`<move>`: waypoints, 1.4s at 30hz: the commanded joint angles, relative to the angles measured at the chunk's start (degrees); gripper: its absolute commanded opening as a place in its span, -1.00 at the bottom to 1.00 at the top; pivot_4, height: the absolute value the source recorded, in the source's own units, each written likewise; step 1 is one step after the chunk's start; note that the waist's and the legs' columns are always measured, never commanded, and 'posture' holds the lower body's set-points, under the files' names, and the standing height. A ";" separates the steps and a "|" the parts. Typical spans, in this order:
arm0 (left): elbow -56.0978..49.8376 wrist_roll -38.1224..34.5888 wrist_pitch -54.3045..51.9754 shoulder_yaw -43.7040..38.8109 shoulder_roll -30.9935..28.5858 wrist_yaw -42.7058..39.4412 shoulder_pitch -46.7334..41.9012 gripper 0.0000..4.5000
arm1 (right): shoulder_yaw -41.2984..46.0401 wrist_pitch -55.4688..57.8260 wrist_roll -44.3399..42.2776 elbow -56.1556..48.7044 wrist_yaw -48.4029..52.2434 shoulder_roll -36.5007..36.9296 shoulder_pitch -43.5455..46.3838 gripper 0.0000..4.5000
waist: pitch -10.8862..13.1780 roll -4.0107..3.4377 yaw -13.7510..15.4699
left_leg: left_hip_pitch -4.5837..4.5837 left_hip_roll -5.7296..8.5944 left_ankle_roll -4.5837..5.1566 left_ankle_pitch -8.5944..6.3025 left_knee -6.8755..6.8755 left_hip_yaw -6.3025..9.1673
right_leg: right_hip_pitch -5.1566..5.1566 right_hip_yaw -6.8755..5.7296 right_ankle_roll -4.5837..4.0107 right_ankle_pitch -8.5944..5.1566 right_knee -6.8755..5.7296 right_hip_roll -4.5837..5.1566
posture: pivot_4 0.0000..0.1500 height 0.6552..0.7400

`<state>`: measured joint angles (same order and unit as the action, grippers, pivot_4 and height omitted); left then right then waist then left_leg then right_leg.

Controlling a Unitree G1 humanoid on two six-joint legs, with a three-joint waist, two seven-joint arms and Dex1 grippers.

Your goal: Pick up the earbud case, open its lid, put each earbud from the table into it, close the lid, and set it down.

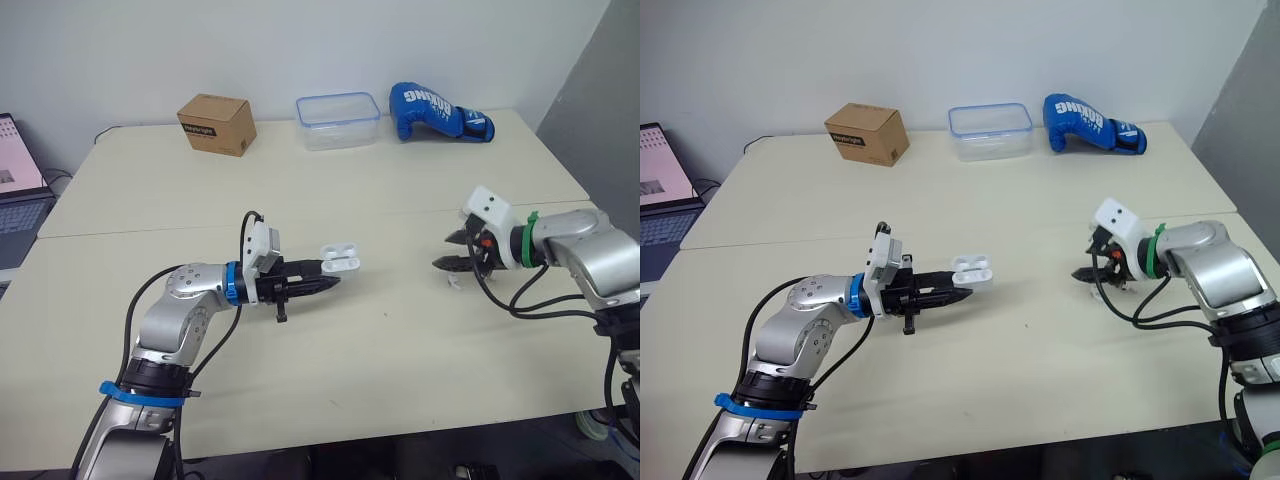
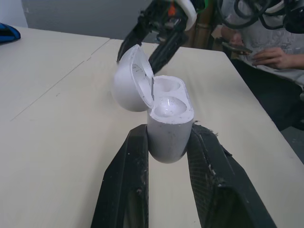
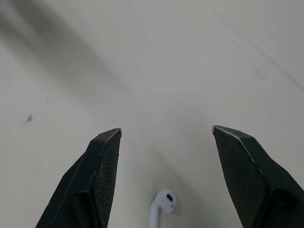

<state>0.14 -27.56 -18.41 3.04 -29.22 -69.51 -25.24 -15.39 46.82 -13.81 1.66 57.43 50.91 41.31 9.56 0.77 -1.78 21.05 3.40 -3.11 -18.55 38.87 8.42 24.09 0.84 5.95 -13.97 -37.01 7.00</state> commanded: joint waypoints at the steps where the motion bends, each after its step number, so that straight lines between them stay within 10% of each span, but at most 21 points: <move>1: -2.33 -1.73 -0.13 -1.27 -0.90 -0.71 -0.74 -0.66 | -0.26 -0.54 2.50 0.22 0.26 1.23 -0.75 0.41 | 0.00 0.00 0.00 | 0.00 0.00 0.00 0.00 0.00 0.00 | 0.00 0.00 0.00 0.00 0.00 0.00 | 1.00 0.78; 25: -3.19 -1.81 -0.59 -0.52 -1.59 -1.18 -0.98 -0.66 | -1.22 1.12 8.00 3.88 -1.21 -3.26 -4.53 0.41 | 0.00 0.00 0.03 | -0.03 -0.01 0.00 0.00 0.00 0.01 | -0.03 0.00 0.00 0.00 0.00 0.00 | 1.00 0.78; 29: -3.22 -1.43 -0.35 -0.32 -1.67 -1.19 -0.85 -0.66 | -1.15 2.01 8.14 3.46 -0.81 -3.14 -4.93 0.04 | -0.01 0.01 0.02 | -0.06 -0.01 0.00 0.00 0.01 0.01 | -0.06 0.00 0.00 0.00 0.00 0.00 | 1.00 0.78; 42: -3.37 -1.26 -0.42 -0.03 -1.59 -1.28 -0.79 -0.66 | -0.50 3.08 8.38 2.29 -0.45 -2.18 -6.16 0.04 | -0.01 0.01 0.13 | -0.06 0.00 0.00 0.00 0.01 0.02 | -0.08 0.00 0.00 0.00 0.01 0.00 | 1.00 0.78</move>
<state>-1.57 -28.64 -19.39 3.13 -30.25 -70.59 -25.44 -16.26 49.00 -5.82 4.33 57.07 47.78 36.17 9.55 0.78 -1.65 20.99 3.40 -3.12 -18.55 38.88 8.44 24.01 0.84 5.95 -13.97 -37.00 7.00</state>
